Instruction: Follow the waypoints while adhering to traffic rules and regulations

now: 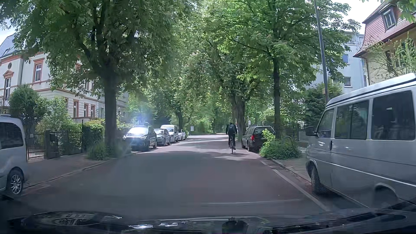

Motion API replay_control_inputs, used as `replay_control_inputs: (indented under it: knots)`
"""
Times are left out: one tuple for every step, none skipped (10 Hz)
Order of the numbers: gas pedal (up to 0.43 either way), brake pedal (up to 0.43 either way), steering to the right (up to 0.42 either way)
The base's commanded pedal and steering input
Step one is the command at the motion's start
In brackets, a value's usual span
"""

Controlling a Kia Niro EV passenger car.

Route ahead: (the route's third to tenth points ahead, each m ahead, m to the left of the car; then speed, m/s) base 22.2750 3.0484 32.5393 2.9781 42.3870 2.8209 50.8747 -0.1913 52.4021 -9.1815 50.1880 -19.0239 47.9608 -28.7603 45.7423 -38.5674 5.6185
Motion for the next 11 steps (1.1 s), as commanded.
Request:
replay_control_inputs:
  knots:
    - [0.039,0.0,0.003]
    - [0.039,0.0,0.002]
    - [0.039,0.0,0.002]
    - [0.039,0.0,0.003]
    - [0.039,0.0,0.005]
    - [0.039,0.0,0.005]
    - [0.039,0.0,0.005]
    - [0.047,0.0,0.005]
    - [0.047,0.0,0.005]
    - [0.047,0.0,0.005]
    - [0.047,0.0,0.006]
